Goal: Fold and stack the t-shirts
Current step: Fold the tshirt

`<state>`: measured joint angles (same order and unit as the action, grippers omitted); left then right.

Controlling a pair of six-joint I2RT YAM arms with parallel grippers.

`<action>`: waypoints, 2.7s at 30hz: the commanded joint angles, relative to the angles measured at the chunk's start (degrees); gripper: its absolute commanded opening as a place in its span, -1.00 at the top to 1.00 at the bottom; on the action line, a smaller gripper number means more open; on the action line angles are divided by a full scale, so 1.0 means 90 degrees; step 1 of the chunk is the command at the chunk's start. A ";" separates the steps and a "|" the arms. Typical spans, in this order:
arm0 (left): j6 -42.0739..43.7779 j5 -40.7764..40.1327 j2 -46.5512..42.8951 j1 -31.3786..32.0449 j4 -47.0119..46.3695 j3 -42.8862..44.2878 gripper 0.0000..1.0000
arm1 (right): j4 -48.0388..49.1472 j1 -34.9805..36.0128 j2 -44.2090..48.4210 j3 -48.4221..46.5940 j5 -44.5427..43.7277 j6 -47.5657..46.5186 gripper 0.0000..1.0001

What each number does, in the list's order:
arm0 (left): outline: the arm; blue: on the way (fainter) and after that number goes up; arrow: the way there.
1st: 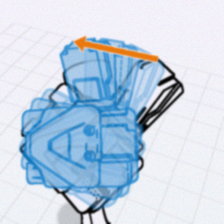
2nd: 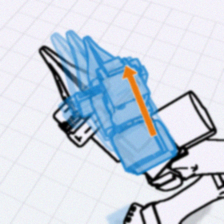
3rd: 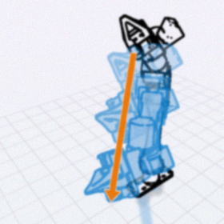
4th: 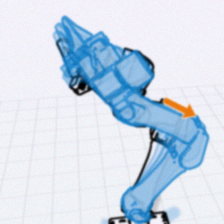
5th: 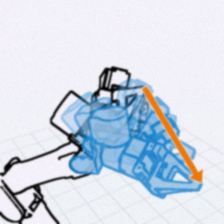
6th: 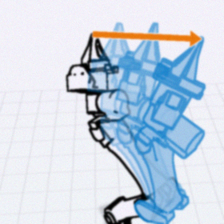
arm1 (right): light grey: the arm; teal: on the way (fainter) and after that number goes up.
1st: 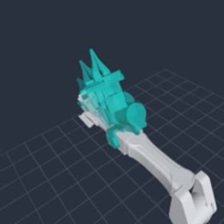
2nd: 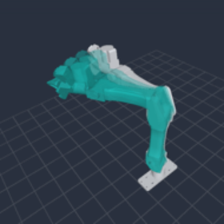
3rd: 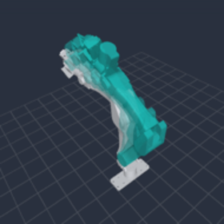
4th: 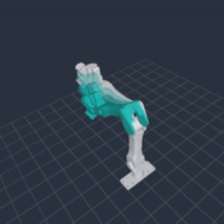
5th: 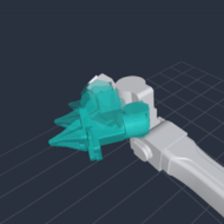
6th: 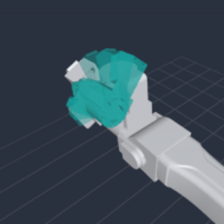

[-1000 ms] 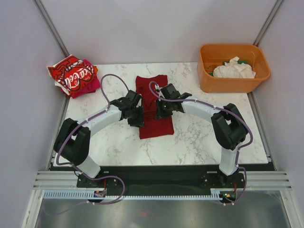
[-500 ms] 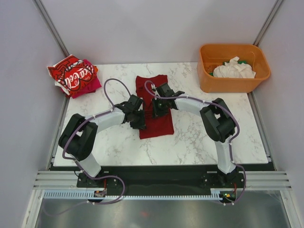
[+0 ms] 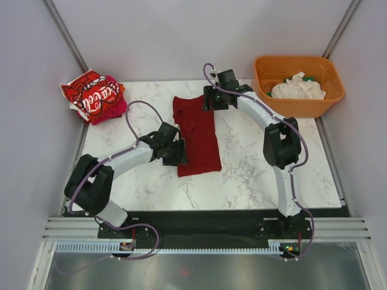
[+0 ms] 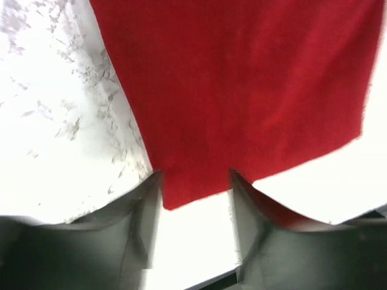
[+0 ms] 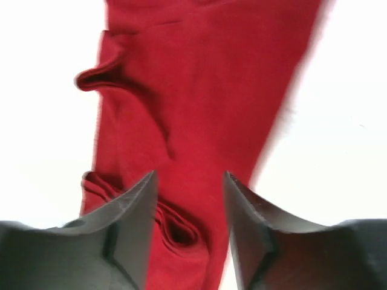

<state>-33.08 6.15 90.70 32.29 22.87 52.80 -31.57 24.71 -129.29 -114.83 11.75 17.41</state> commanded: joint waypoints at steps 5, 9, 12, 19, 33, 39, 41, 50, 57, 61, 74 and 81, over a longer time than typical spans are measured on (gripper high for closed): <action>-0.0035 -0.0127 -0.1219 0.0035 0.0154 -0.0211 -0.57 | 0.0089 0.0038 0.2584 0.2559 -0.0476 -0.0411 -0.86; -0.0162 -0.0117 -0.1415 0.0035 0.0203 -0.0465 -0.54 | 0.0490 0.0038 0.3574 0.4337 -0.0027 -0.0245 -0.87; -0.0269 -0.0176 -0.1444 0.0054 0.0183 -0.0690 -0.48 | 0.0753 0.0047 0.3936 0.5325 0.0547 -0.0186 -0.80; -0.0279 -0.0010 -0.1562 0.0074 -0.0246 -0.1130 -0.47 | 0.1516 0.0047 0.4044 0.6683 0.1321 0.0077 -0.73; -0.0338 0.0020 -0.1435 0.0074 -0.0538 -0.1413 -0.37 | 0.3254 0.0047 0.3136 0.7582 0.2103 0.0585 -0.32; -0.0426 0.0068 -0.1503 0.0074 -0.0588 -0.1540 -0.28 | 0.3020 0.0038 0.3516 0.7943 0.1791 0.0517 0.46; -0.0436 0.0088 -0.1503 0.0084 -0.0627 -0.1589 -0.27 | 0.3029 0.0047 0.3663 0.8070 0.1800 0.0585 0.70; -0.0797 -0.0429 -0.1054 0.0835 -0.1036 -0.1559 -0.45 | 0.3303 0.0047 0.3809 0.8608 0.1956 0.0712 1.00; -0.1080 -0.0674 -0.0430 0.0865 -0.1515 -0.1715 -0.26 | 0.3283 0.0038 0.3868 0.8608 0.2005 0.0702 1.00; -0.1197 -0.0801 -0.0263 0.0875 -0.1701 -0.1852 0.72 | 0.3264 0.0047 0.3907 0.8647 0.2044 0.0712 1.00; -0.1986 0.0448 -0.2565 0.1333 -0.0767 -0.2682 0.95 | 0.2347 0.0584 0.6444 0.9740 0.1429 0.1873 1.00; -0.2399 0.0362 -0.4168 0.1617 0.0620 -0.2109 0.95 | 0.1429 0.0780 0.8075 0.9547 0.1176 0.2567 1.00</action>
<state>-51.31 9.93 56.40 46.76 19.29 29.69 -12.75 31.77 -60.71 -26.72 26.50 37.19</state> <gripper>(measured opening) 0.048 0.011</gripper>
